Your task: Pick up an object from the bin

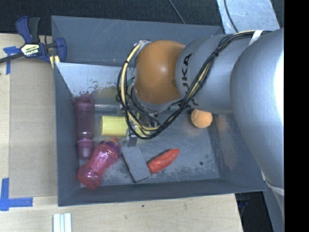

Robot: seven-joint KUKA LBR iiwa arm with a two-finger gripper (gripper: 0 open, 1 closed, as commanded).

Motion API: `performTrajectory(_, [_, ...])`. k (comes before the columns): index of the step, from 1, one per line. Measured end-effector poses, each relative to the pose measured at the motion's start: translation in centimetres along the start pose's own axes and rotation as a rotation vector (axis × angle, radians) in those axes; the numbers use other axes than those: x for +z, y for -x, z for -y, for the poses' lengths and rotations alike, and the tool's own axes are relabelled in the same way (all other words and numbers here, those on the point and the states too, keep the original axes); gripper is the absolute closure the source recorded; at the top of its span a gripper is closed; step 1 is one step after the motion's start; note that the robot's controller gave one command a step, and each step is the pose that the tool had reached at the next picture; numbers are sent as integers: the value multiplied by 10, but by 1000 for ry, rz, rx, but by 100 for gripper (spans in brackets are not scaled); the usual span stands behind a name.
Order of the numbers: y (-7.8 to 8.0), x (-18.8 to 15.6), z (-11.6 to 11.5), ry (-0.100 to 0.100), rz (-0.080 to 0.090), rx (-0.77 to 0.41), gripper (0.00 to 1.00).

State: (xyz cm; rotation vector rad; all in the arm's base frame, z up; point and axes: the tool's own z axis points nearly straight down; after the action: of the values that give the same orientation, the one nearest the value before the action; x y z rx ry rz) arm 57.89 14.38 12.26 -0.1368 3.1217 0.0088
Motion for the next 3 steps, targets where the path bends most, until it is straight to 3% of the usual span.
performTrajectory(1, [-67, 33, -9, 1, 5, 217, 100])
performTrajectory(3, [-68, 33, -8, 1, 4, 219, 100])
